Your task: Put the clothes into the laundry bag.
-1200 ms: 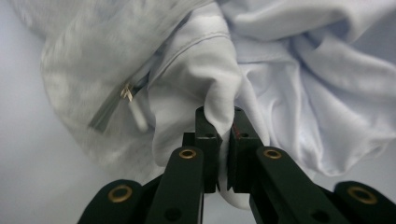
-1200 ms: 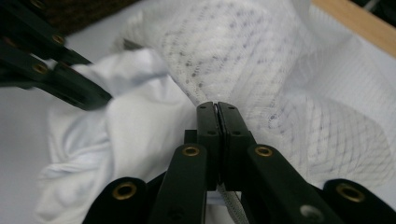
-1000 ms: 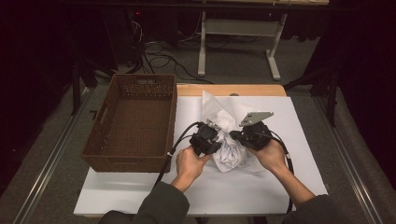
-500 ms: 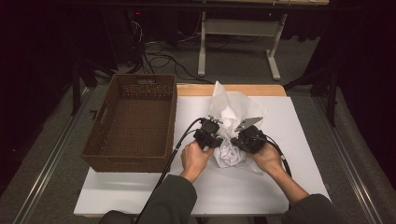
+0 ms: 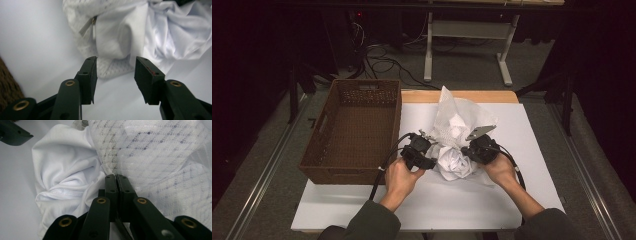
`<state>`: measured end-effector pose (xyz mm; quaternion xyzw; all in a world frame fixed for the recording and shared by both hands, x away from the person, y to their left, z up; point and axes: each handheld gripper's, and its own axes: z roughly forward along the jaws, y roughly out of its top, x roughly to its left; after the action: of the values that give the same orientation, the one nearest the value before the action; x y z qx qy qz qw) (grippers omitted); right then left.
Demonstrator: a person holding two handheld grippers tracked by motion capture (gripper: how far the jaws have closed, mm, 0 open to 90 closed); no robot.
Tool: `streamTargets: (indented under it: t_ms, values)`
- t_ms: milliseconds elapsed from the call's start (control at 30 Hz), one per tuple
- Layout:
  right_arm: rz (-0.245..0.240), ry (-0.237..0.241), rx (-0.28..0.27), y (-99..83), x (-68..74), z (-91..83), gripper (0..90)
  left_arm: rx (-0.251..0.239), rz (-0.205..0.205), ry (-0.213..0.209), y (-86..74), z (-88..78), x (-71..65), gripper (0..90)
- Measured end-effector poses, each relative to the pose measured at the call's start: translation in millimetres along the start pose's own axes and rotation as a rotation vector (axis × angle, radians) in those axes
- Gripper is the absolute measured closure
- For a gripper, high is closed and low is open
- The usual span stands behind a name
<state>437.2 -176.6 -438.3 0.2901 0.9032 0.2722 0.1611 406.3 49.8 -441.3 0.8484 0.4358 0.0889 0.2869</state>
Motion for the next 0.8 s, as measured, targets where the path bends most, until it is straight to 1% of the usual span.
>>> streamTargets:
  t_ms: [33, 100, 167, 233, 333, 433, 467, 500, 533, 567, 633, 733, 800]
  values:
    - [0.006, 0.0, -0.004, 0.1, 0.4, 0.4, 88.6, 0.017, 0.0, 0.002, -2.1, 3.3, 0.8, 53.9]
    - [-0.002, -0.001, 0.0, 0.2, 0.3, 0.1, 88.5, 0.046, -0.005, 0.01, -5.7, 12.7, 2.3, 55.2]
    - [-0.006, -0.003, -0.001, 0.2, 0.3, -0.1, 88.4, 0.068, -0.02, 0.007, -7.7, 24.5, 4.1, 55.4]
    - [-0.003, 0.002, 0.001, 0.0, 0.0, -1.0, 88.3, 0.086, -0.028, 0.014, -8.1, 35.7, 5.6, 55.1]
    - [0.001, 0.003, -0.006, -0.7, -0.5, -1.9, 88.2, 0.088, -0.046, 0.016, -7.4, 46.9, 8.1, 54.9]
    - [0.007, 0.004, -0.012, -1.3, -0.5, -2.2, 88.0, 0.073, -0.071, 0.007, -6.6, 53.6, 9.3, 55.0]
    - [0.006, 0.004, -0.01, -1.3, -0.4, -2.5, 87.8, 0.066, -0.076, 0.005, -6.4, 55.5, 9.8, 55.2]
    - [0.01, 0.007, -0.006, -1.2, -0.3, -2.9, 87.6, 0.068, -0.065, 0.013, -6.2, 57.3, 10.5, 56.2]
    - [0.012, 0.01, -0.007, -1.1, -0.4, -3.0, 87.2, 0.074, -0.065, 0.022, -6.0, 59.9, 10.7, 57.8]
    - [0.014, 0.01, -0.011, -1.1, -0.6, -3.0, 86.6, 0.069, -0.058, 0.038, -5.7, 60.8, 9.9, 60.0]
    - [0.016, 0.007, -0.021, -0.9, -0.5, -3.4, 84.0, 0.07, -0.046, 0.055, -5.7, 61.1, 9.8, 66.5]
    - [0.032, 0.008, -0.039, 0.0, 1.4, -7.2, 78.5, 0.076, -0.035, 0.042, -6.6, 59.7, 11.1, 79.7]
    - [0.031, 0.002, -0.055, 1.0, 4.1, -11.5, 74.0, 0.081, -0.027, 0.031, -6.9, 59.6, 9.6, 87.2]
